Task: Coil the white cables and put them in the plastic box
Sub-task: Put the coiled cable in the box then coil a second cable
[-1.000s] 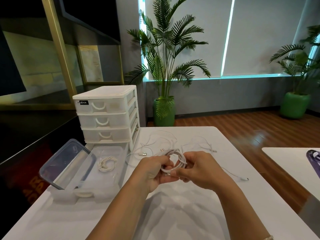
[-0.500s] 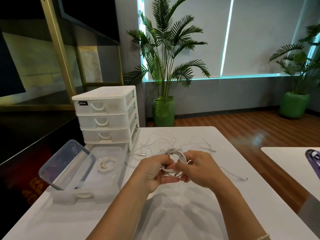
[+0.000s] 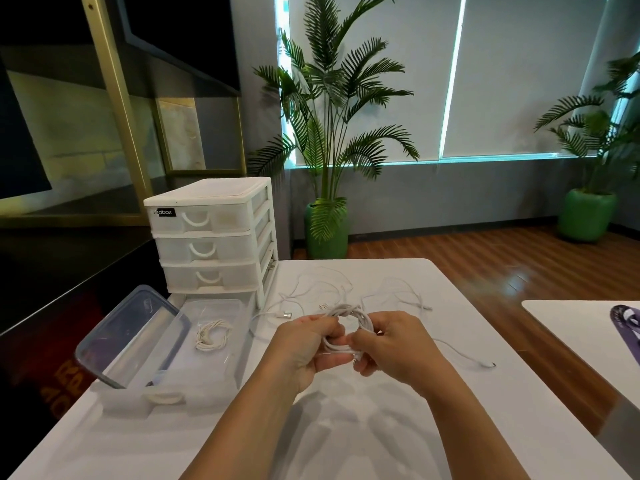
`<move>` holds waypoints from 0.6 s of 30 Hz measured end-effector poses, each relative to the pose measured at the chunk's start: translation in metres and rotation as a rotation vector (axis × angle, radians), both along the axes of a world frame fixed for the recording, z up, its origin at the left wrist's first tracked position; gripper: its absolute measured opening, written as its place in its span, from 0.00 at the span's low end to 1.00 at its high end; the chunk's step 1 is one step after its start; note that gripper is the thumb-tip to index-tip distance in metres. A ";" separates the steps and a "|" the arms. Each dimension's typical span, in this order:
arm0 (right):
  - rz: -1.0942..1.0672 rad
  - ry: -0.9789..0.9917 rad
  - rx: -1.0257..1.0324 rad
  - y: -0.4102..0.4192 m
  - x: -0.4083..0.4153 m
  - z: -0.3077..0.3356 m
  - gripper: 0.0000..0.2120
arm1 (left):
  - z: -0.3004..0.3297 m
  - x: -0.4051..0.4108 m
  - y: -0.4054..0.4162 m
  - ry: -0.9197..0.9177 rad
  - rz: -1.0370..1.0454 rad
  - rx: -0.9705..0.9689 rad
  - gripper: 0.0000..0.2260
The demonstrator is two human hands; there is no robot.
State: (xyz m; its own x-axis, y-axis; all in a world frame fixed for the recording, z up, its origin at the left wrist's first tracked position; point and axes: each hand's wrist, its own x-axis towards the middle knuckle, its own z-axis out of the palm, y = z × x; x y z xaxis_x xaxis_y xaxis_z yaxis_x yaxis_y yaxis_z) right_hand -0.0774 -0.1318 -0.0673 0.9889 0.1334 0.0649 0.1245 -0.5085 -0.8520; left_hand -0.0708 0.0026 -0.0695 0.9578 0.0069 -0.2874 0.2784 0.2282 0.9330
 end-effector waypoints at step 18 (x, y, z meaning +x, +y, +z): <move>-0.058 0.078 0.621 0.000 0.004 0.002 0.07 | -0.009 0.007 -0.008 -0.236 -0.077 0.051 0.11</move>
State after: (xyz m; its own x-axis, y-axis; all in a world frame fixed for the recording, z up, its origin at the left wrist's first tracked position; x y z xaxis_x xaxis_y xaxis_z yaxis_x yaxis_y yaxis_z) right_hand -0.0736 -0.1322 -0.0656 0.9984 0.0402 0.0400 0.0367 0.0803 -0.9961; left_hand -0.0642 -0.0058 -0.0788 0.9966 -0.0595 -0.0572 0.0664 0.1662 0.9839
